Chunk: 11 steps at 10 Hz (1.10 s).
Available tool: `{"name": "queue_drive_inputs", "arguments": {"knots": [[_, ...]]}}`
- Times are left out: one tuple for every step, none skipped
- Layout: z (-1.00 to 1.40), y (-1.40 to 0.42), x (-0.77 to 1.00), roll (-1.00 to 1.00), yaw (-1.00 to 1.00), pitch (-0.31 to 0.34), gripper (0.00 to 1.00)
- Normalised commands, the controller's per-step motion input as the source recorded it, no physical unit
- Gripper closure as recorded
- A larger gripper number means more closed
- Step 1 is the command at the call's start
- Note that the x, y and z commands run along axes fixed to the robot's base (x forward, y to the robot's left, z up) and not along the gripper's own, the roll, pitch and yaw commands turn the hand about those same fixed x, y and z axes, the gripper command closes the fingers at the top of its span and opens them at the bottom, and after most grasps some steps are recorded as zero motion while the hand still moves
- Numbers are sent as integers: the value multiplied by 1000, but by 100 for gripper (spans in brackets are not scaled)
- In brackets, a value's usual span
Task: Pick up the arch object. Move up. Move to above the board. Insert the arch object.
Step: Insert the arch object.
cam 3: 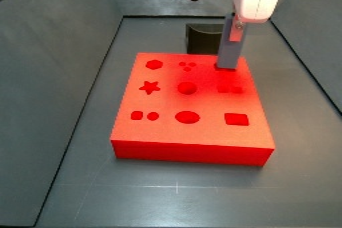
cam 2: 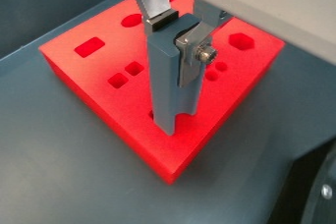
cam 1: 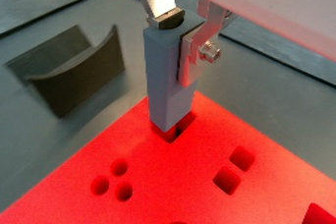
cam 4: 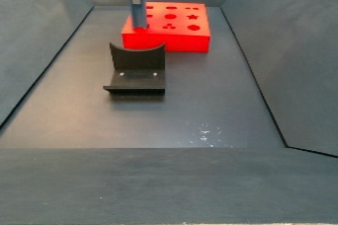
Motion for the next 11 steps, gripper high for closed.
{"name": "queue_drive_inputs", "arguments": {"knots": [[-243, -163, -26, -47, -209, -7, 100], [-286, 0, -349, -29, 0, 0, 100], [-254, 0, -477, -6, 54, 0, 100], [-277, 3, -371, -10, 100, 0, 100], [-257, 0, -360, -29, 157, 0, 100], [-360, -31, 0, -74, 54, -47, 100], [-411, -126, 166, -59, 114, -66, 100], [-360, -63, 123, -64, 249, -74, 100], [-400, 0, 111, -80, 269, -86, 100], [-500, 0, 0, -67, 303, -83, 100], [-534, 131, 0, -59, 440, -19, 100]]}}
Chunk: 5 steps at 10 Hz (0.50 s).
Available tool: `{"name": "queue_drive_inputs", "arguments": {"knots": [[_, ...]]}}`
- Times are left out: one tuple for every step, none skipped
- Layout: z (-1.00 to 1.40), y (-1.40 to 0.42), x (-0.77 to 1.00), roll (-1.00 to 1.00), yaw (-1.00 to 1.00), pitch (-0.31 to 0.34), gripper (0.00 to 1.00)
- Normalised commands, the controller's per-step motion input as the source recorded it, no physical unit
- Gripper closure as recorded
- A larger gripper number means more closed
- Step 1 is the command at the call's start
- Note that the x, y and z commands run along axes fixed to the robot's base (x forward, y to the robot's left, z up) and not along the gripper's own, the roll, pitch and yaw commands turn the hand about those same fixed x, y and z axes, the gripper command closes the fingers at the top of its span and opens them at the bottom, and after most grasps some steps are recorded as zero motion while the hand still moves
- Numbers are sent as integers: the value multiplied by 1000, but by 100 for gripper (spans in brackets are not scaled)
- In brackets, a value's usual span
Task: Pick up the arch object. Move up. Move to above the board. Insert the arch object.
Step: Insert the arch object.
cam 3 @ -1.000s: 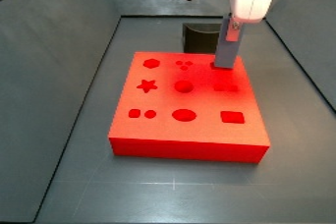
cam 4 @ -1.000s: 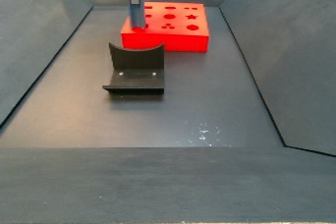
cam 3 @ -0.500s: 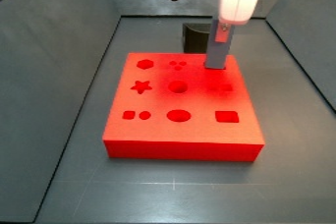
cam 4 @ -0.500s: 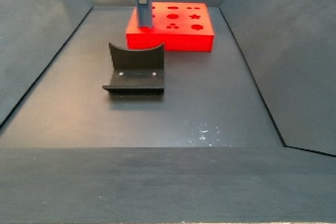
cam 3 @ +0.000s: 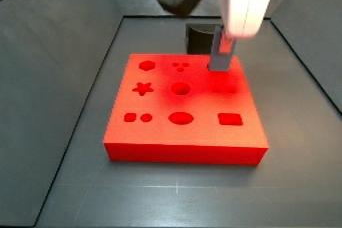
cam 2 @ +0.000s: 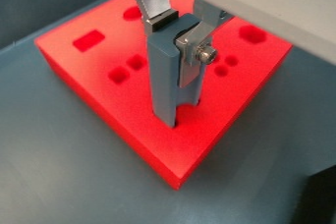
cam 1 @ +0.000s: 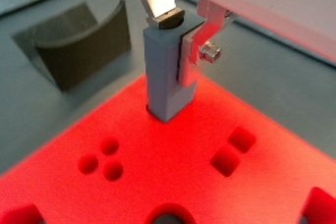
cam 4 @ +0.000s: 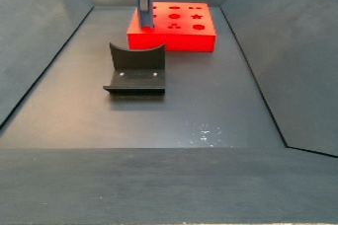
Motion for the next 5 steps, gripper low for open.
{"name": "queue_drive_inputs", "arguments": {"knots": [[-580, 151, 43, -87, 429, 0, 100], [-397, 60, 26, -57, 323, 0, 100], [0, 0, 0, 0, 0, -4, 100], [0, 0, 0, 0, 0, 9, 100], [0, 0, 0, 0, 0, 0, 100]]}}
